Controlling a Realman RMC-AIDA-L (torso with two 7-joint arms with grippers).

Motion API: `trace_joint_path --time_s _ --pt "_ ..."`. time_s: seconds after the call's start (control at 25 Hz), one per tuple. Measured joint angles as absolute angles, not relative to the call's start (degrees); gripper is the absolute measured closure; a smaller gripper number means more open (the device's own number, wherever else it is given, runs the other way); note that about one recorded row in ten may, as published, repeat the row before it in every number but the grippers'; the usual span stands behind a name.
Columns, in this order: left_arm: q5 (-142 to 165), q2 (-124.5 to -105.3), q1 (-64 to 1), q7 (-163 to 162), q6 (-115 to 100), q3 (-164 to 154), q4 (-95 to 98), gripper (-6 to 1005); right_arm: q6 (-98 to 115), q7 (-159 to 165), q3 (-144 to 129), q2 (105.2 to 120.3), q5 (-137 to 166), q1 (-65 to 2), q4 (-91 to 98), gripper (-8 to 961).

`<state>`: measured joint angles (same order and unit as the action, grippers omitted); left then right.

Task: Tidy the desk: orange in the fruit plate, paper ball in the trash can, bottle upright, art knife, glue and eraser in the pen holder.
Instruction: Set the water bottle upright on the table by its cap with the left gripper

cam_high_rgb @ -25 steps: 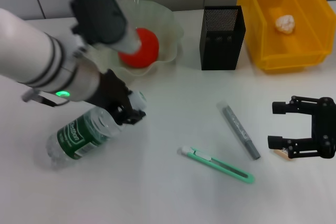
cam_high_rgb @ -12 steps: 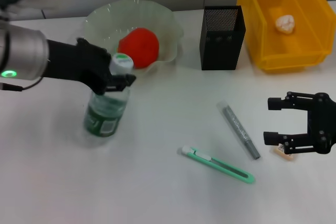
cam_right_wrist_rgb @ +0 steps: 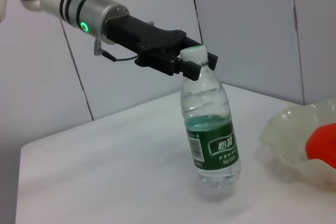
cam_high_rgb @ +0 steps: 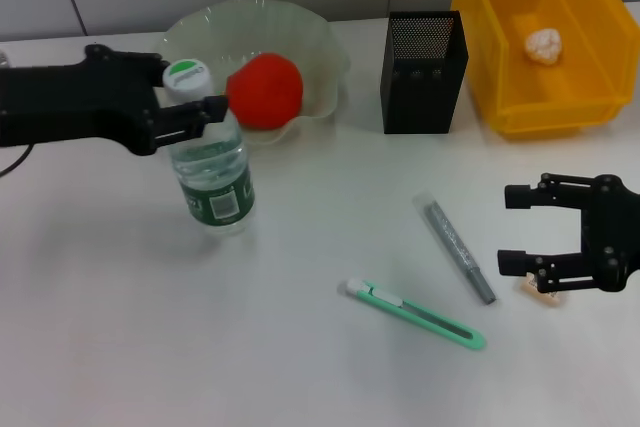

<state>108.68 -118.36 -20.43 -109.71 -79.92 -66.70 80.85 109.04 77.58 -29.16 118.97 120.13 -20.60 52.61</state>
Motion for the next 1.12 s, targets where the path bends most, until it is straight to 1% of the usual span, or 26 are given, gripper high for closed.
trace_joint_path --time_s 0.08,0.16,0.36,0.72,1.12 --pt "107.79 -118.37 -19.94 -108.94 -79.88 -66.57 80.51 550 109.06 77.65 -29.18 118.98 120.1 -20.81 52.42 114" --pt "101.58 -118.41 -17.03 -103.35 -79.53 -65.78 78.2 550 109.1 77.65 -29.18 118.99 120.07 -21.02 52.15 114" --pt "94.02 -118.45 -14.31 -95.49 -79.29 -63.6 72.0 551 109.15 77.52 -29.18 119.0 120.05 -21.41 51.41 114" --pt "89.16 -118.6 -14.07 -83.92 -79.19 -61.85 59.3 551 109.02 76.65 -29.18 119.01 119.97 -22.11 49.52 115" --pt "88.62 -118.69 -13.95 -79.42 -77.86 -62.34 56.15 550 108.67 76.17 -29.18 119.0 119.97 -22.51 48.83 115"
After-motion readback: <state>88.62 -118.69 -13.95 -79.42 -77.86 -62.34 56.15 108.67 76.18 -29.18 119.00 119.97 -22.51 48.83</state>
